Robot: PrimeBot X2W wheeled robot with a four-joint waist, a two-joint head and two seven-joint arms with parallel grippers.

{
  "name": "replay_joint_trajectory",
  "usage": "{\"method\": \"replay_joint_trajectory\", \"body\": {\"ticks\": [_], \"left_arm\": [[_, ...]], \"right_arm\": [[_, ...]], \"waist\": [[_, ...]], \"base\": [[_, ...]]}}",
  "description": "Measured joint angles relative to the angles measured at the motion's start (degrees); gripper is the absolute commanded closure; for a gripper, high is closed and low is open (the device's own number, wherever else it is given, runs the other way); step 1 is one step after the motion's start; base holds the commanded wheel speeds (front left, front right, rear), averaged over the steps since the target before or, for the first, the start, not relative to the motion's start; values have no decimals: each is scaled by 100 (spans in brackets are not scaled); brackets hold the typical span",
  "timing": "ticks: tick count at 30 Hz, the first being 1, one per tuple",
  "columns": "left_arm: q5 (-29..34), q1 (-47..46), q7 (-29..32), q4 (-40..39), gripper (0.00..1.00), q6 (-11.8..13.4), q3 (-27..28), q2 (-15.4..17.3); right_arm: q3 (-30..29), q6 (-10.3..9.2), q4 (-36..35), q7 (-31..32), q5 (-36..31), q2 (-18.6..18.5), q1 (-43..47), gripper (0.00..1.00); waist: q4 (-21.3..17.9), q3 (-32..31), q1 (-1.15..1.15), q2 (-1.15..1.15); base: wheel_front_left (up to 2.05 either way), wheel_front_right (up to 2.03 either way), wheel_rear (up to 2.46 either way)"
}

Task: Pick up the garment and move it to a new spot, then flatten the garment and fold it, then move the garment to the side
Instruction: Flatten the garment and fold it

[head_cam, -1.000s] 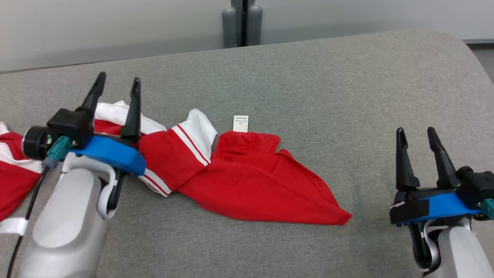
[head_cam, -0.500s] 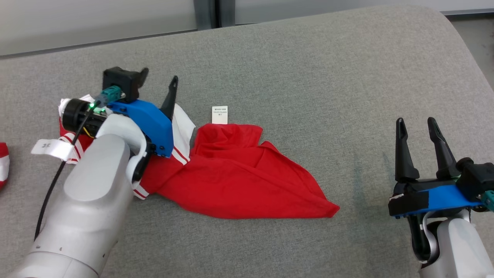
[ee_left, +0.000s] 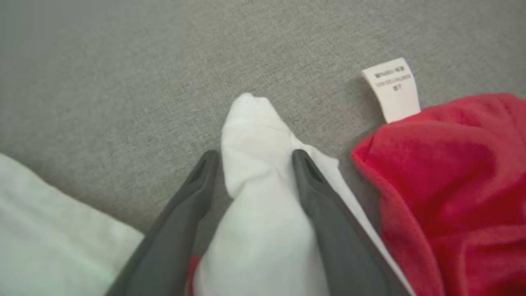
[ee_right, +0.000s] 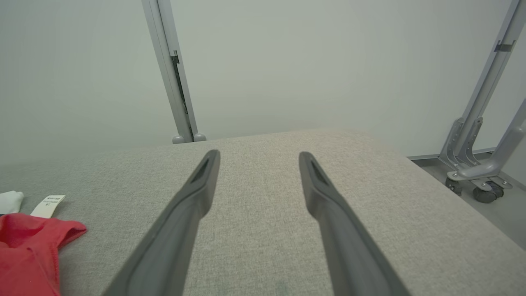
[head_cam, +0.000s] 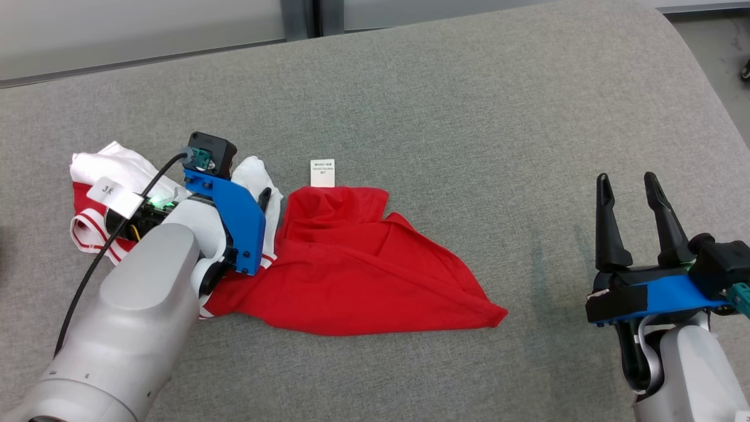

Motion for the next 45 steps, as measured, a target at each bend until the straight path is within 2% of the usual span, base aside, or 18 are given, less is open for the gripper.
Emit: {"method": "replay_joint_trajectory", "body": {"ticks": [1, 2, 3, 9, 16, 20, 24, 27, 31, 37, 42, 43, 44, 45], "left_arm": [[-53, -1, -45, -8, 15, 0, -55, 26], [-102, -2, -90, -19, 68, 0, -132, 53], [-159, -2, -177, -38, 100, 0, -196, 74], [-354, -35, -834, -64, 100, -1, -469, 110], [-612, 82, -1753, -520, 100, -1, -780, 131], [-711, 371, -2172, -967, 100, -1, -973, 277], [-733, 739, -2388, -1389, 100, -1, -1091, 575], [-723, 1029, -2476, -1834, 100, 42, -1120, 794], [-660, 1535, -2464, -2565, 100, 279, -1235, 1128], [-671, 2322, -2154, -3705, 100, 652, -1511, 1501], [-828, 2848, -1797, -4342, 100, 861, -1700, 1729], [-851, 2905, -1760, -4426, 87, 900, -1704, 1784], [-868, 2952, -1752, -4491, 60, 945, -1703, 1838], [-883, 2980, -1774, -4560, 0, 996, -1680, 1875]], "right_arm": [[-3, 0, -2, 0, 0, 0, -1, 0], [-7, 0, -3, 0, 0, 0, -1, 0], [-13, 0, -3, 1, -1, 0, -1, 0], [-88, 0, 4, 0, -34, 0, 25, 0], [-185, 0, 70, 0, -63, 0, 172, 0], [-215, 0, 140, 0, -82, 1, 325, 0], [-215, 0, 187, 1, -88, 2, 414, 0], [-224, 0, 223, 0, -88, 2, 483, 0], [-227, 0, 248, 1, -88, 1, 503, 0], [-259, 0, 278, 0, -88, 1, 563, 0], [-297, 0, 291, 0, -89, 1, 609, 0], [-292, 0, 297, 0, -89, 1, 609, 0], [-289, 0, 308, 0, -89, 1, 611, 0], [-291, 0, 320, 0, -90, 2, 612, 0]], "waist": [[-4, -3, 0, 0], [-5, -9, 0, 0], [0, -18, 0, 0], [131, -191, 0, 0], [468, -564, 0, 0], [719, -806, -1, 0], [964, -1014, -1, 0], [1106, -1103, -1, 0], [1254, -1137, -1, 0], [1376, -1146, -1, 0], [1431, -1197, -1, 0], [1440, -1207, -1, 0], [1445, -1217, -1, 0], [1451, -1233, -1, 0]], "base": [[0, 0, 0], [0, 0, 0], [0, 0, 0], [0, 0, 0], [0, 0, 0], [0, 0, 0], [0, 0, 0], [0, 0, 0], [0, 0, 0], [0, 0, 0], [0, 0, 0], [0, 0, 0], [0, 0, 0], [0, 0, 0]]}}
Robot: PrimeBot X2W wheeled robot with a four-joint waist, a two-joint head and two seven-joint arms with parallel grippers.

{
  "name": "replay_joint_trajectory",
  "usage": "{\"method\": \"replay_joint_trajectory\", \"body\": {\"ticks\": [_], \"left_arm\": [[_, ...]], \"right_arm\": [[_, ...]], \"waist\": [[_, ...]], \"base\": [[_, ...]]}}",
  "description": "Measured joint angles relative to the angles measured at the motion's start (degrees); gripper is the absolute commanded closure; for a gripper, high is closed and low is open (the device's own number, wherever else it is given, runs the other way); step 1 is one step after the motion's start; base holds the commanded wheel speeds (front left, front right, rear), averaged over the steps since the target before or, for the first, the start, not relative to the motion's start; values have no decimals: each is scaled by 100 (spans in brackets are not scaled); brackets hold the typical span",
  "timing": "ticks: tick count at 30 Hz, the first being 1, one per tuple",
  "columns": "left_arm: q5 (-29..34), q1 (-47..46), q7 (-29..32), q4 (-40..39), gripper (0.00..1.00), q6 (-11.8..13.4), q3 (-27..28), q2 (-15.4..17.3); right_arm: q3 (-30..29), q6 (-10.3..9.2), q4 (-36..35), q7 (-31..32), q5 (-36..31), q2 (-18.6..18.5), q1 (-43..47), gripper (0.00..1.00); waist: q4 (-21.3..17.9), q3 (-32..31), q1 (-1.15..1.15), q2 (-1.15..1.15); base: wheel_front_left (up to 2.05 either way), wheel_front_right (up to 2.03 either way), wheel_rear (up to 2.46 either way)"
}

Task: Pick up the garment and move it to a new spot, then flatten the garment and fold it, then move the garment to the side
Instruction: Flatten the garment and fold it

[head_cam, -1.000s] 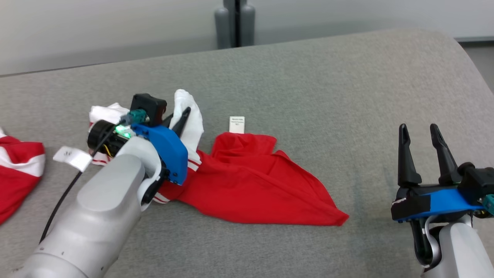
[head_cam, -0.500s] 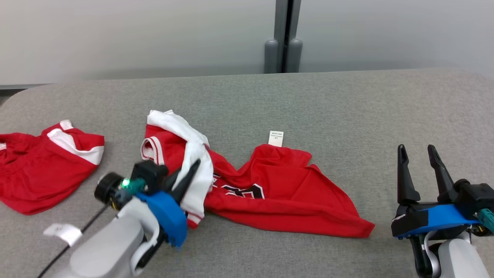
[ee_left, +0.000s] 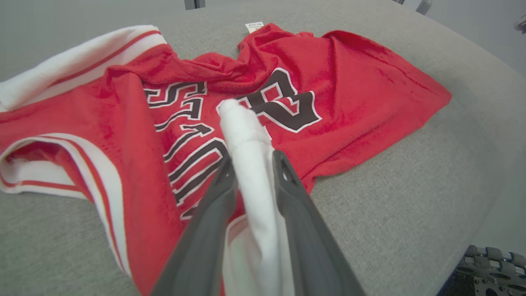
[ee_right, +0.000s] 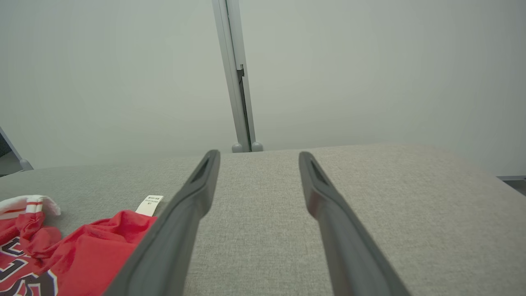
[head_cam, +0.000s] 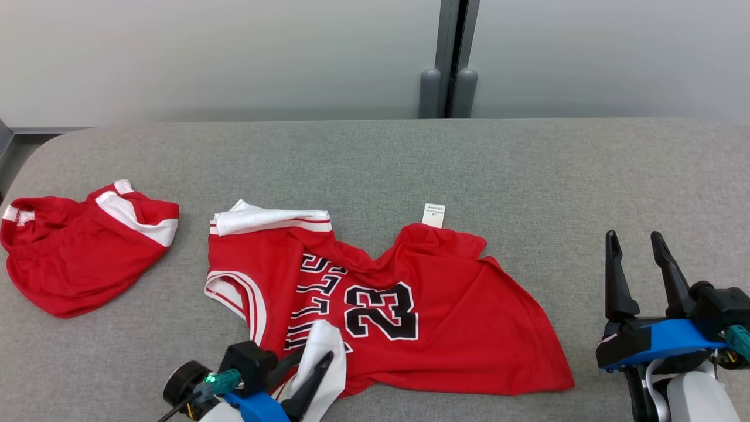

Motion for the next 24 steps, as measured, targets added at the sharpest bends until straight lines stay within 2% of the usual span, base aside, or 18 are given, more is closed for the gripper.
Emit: {"method": "replay_joint_trajectory", "body": {"ticks": [6, 16, 20, 24], "left_arm": [[33, -25, -564, -408, 0, 348, 425, 136], [-16, -279, -916, -331, 0, 931, 1348, 446], [-69, -297, -955, -183, 0, 1061, 1601, 474], [-213, -292, -976, 94, 0, 1082, 1751, 485]], "right_arm": [[37, 0, 55, 0, -9, 0, 28, 0], [90, -1, 78, 0, -16, 0, 23, 0], [86, 0, 68, 0, -16, 0, 13, 0], [76, 0, 47, 0, -42, -1, -6, 0]], "waist": [[-18, -121, 0, 0], [-249, -63, 0, 0], [-357, 29, 1, 0], [-444, 136, 1, 0]], "base": [[0, 0, 0], [0, 0, 0], [0, 0, 0], [0, 0, 0]]}}
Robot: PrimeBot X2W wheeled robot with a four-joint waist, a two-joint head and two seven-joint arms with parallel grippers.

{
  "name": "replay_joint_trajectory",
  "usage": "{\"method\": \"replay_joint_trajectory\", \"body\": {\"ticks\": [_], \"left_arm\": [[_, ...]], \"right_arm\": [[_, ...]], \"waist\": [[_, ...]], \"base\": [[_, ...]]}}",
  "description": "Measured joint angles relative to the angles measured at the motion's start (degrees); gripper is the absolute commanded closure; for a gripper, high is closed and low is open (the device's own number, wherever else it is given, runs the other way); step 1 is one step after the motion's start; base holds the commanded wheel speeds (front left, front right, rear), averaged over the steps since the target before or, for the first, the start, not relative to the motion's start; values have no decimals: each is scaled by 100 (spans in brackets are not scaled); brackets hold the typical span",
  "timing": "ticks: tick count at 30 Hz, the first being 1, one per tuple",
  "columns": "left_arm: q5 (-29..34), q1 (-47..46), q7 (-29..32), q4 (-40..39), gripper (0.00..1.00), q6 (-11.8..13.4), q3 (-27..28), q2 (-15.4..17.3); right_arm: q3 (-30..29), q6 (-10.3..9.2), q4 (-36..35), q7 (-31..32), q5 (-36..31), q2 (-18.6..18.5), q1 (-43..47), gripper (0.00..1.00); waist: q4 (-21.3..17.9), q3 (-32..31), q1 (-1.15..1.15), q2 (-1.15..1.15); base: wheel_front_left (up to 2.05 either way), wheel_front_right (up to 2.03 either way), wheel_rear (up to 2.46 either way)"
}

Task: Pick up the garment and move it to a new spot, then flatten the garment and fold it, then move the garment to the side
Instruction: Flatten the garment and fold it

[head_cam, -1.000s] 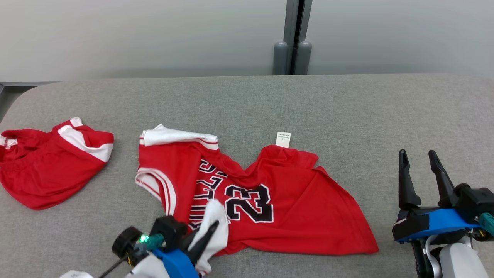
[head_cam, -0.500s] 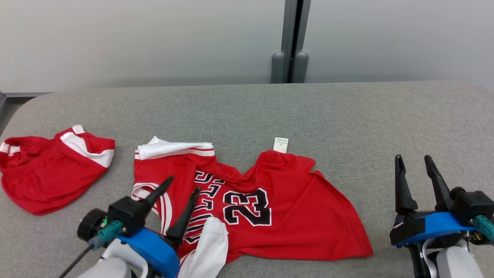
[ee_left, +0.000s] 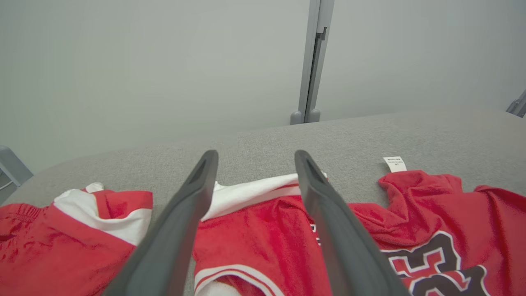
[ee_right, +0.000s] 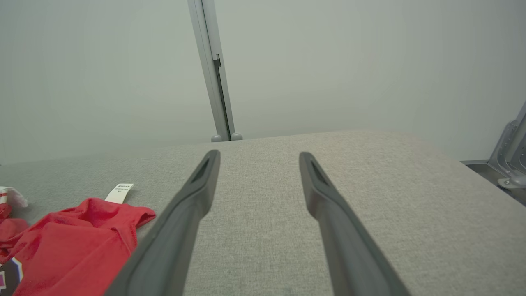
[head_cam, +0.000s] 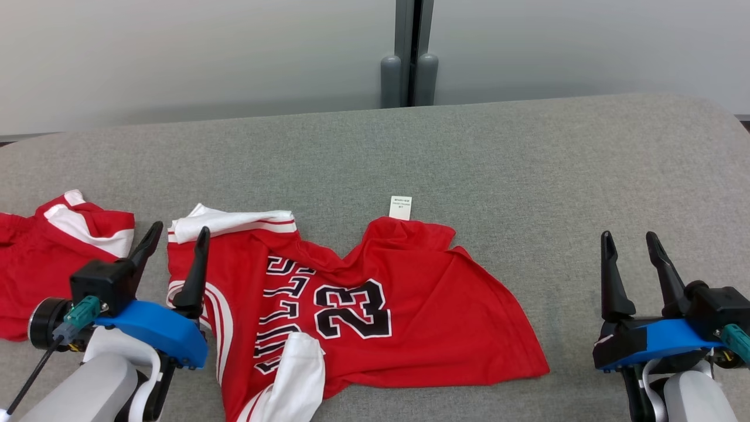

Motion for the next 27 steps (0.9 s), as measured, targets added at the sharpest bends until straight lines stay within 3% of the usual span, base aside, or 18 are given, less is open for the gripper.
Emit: {"method": "replay_joint_trajectory", "body": {"ticks": [14, 27], "left_arm": [[-466, -68, 21, 1845, 0, -572, 101, -501], [-747, -467, 81, 3822, 0, -1474, 24, -1166]], "right_arm": [[-22, 0, -16, 0, -49, 0, -144, 0], [29, 0, 15, 0, -51, 1, -268, 0]], "waist": [[-120, 315, 0, 0], [-153, 452, 0, 0]], "base": [[0, 0, 0], [0, 0, 0]]}}
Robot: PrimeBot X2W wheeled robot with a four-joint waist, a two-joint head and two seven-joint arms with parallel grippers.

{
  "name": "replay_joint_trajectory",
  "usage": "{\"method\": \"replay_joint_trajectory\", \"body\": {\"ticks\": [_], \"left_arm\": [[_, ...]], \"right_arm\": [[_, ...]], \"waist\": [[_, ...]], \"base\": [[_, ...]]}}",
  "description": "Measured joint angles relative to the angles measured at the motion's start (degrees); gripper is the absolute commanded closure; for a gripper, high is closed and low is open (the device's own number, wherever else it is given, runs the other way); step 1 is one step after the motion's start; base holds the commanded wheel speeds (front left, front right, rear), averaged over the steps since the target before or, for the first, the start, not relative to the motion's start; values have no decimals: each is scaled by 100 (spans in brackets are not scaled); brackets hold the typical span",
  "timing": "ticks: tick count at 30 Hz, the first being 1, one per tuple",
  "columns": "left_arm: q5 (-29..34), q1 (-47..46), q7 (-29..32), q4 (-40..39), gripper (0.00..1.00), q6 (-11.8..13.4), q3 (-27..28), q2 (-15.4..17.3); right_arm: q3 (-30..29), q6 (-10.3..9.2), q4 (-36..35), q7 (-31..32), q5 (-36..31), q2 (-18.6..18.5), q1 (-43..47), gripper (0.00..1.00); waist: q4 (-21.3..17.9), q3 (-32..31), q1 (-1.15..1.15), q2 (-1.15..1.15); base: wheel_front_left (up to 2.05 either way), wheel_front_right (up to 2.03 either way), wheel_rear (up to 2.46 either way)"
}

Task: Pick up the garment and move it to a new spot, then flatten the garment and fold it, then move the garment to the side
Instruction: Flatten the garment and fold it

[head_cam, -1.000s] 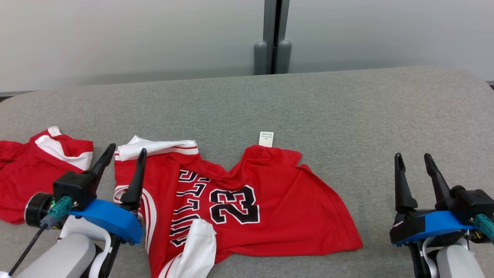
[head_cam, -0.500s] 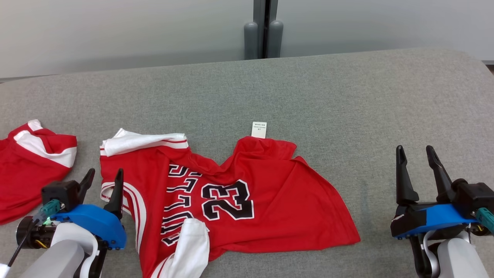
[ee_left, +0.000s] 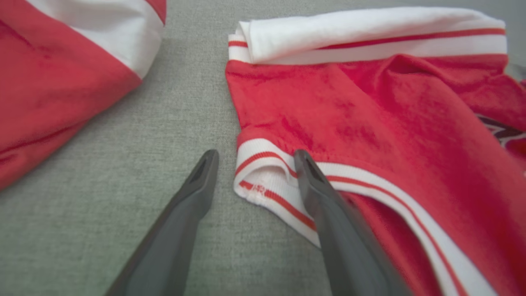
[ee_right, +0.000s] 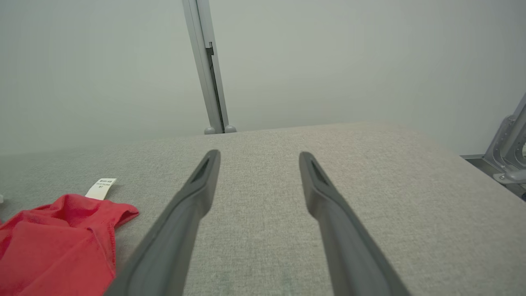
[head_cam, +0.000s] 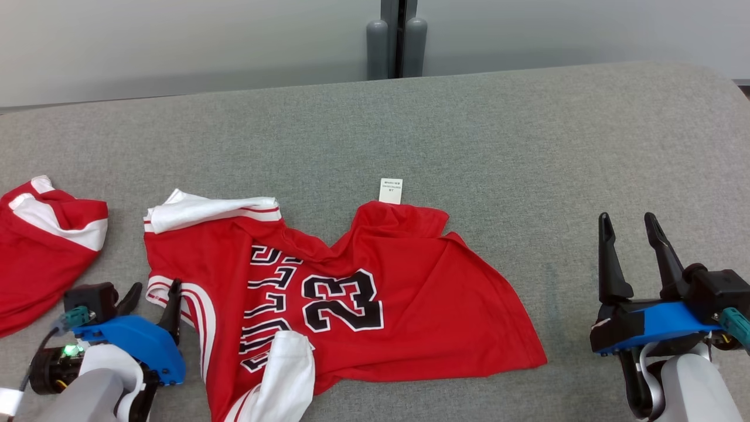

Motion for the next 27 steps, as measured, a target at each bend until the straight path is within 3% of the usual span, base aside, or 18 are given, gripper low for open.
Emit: {"method": "replay_joint_trajectory", "body": {"ticks": [4, 5, 7, 8, 15, 20, 27], "left_arm": [[-92, -155, 62, 419, 4, -270, -23, -179], [-91, -207, 103, 512, 27, -311, -63, -212], [-90, -255, 108, 659, 90, -392, -100, -266], [-87, -281, 107, 720, 100, -430, -119, -298], [168, -469, -63, 818, 100, -522, -209, -352], [494, -784, -120, 386, 100, -514, -76, -180], [1223, -980, -129, -1088, 100, -115, 299, 313]], "right_arm": [[-9, 0, 16, 0, -8, 0, -12, 0], [-5, 0, 26, 0, -8, 0, -18, 0], [10, 0, 30, 0, -7, -1, -26, 0], [23, 0, 32, 0, -7, 1, -33, 0], [-32, 0, 26, 0, -4, 0, -37, 0], [-81, 0, 36, 0, 38, -1, 38, 0], [-80, 0, 60, 0, 87, 0, 132, 0]], "waist": [[-4, 4, 0, 0], [-9, -1, 0, 0], [-22, -15, 0, 0], [-29, -27, 0, 0], [-9, -193, 0, 0], [63, -349, 0, 0], [121, -526, 0, 0]], "base": [[0, 0, 0], [0, 0, 0], [0, 0, 0], [0, 0, 0], [0, 0, 0], [0, 0, 0], [0, 0, 0]]}}
